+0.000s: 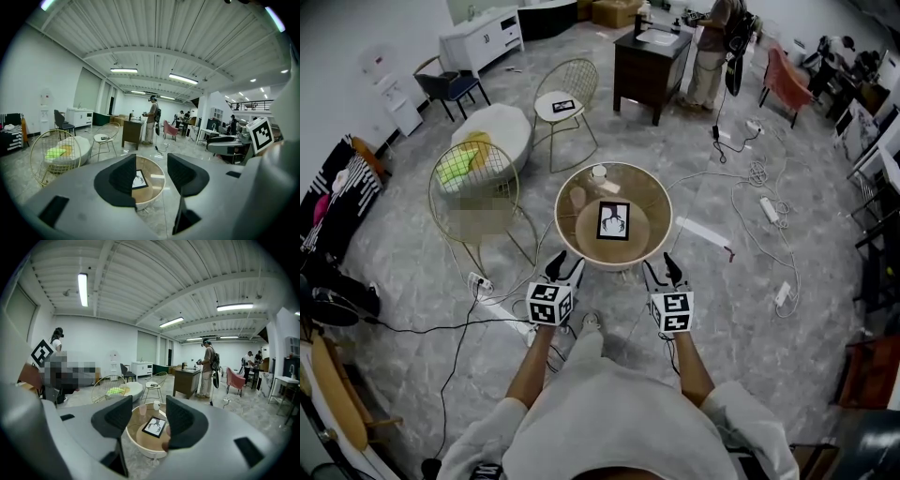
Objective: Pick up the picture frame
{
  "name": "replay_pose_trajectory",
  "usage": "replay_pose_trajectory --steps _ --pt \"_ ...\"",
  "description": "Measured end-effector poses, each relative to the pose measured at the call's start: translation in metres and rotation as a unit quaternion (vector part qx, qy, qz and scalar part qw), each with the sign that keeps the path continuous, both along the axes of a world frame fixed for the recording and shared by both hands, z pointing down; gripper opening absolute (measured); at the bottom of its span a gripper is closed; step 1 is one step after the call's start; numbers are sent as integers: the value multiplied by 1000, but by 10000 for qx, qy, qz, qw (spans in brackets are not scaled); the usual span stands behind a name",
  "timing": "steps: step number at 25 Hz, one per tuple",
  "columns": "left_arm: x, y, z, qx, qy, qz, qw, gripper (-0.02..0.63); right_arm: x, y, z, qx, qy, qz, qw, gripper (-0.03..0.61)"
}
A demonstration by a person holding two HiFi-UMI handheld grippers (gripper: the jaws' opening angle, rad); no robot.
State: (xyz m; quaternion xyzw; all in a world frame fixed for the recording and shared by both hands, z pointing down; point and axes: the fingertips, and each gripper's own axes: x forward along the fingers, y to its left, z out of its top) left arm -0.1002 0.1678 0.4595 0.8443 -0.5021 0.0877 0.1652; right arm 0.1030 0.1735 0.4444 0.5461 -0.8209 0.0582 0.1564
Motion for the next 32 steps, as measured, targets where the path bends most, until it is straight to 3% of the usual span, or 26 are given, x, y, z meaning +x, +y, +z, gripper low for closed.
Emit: replay_pose_trajectory --steps 32 --pt "-13 -208 5 -24 48 587 9983 195 -21 -182 -2 -22 202 521 9984 222"
